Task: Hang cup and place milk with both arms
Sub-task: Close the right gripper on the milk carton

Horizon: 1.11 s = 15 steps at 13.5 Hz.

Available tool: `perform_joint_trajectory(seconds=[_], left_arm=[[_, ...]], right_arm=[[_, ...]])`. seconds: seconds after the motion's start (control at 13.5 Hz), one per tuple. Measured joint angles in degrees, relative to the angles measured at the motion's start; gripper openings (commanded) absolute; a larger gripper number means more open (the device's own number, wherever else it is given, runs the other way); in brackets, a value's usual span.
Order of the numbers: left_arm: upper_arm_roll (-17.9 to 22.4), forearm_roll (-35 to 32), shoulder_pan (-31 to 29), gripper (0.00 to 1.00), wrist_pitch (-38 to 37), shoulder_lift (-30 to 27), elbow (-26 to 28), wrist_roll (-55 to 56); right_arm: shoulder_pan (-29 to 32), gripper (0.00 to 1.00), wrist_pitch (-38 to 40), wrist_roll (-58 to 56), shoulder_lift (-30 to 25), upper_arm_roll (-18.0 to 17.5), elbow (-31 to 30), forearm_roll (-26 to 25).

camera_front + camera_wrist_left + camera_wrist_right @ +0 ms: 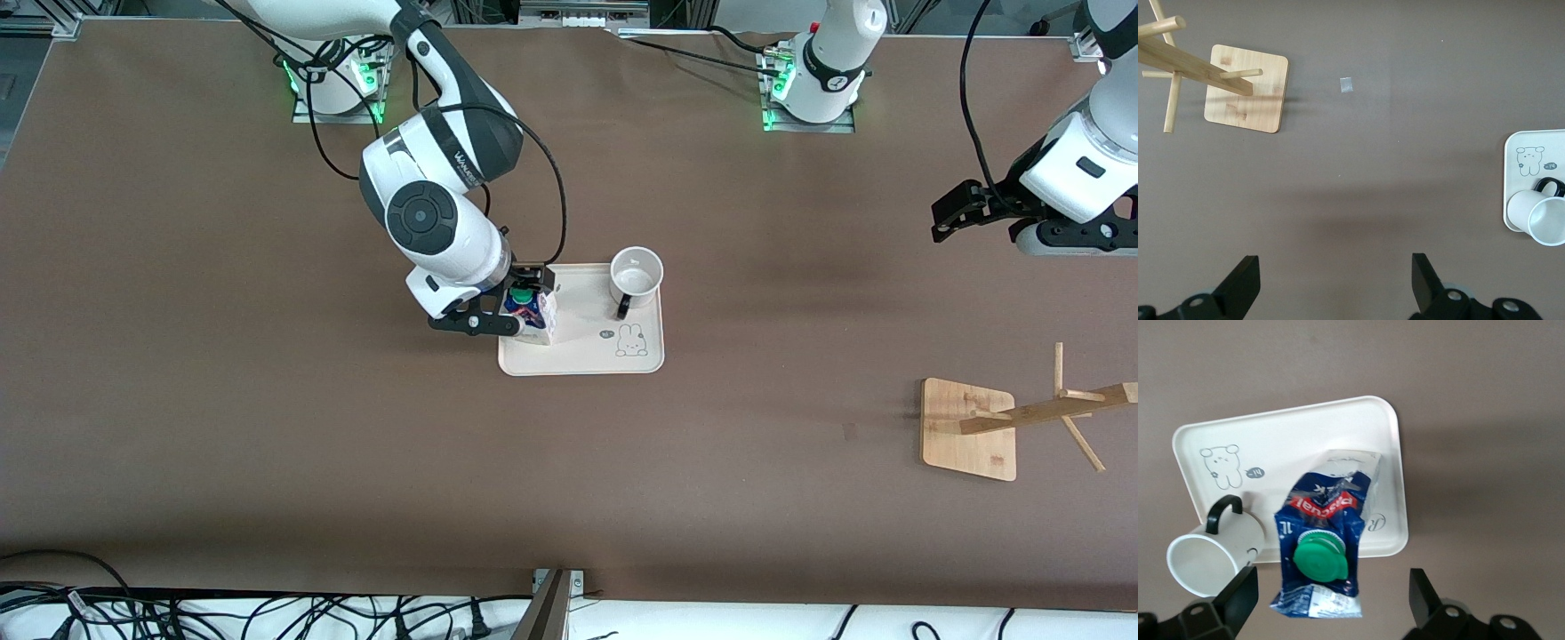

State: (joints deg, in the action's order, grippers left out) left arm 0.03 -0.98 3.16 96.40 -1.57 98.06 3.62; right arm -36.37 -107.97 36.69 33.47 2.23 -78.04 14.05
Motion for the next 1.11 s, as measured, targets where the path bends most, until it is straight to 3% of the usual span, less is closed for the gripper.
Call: perform_joint_trajectory(seconds=[1.11], left_arm=[[0.0,0.0,0.0,1.0,0.0,0.0,0.0,0.0]], right_arm=[[-1.9,1.0,-1.9,0.5,3.1,0.1,0.0,-0.3]])
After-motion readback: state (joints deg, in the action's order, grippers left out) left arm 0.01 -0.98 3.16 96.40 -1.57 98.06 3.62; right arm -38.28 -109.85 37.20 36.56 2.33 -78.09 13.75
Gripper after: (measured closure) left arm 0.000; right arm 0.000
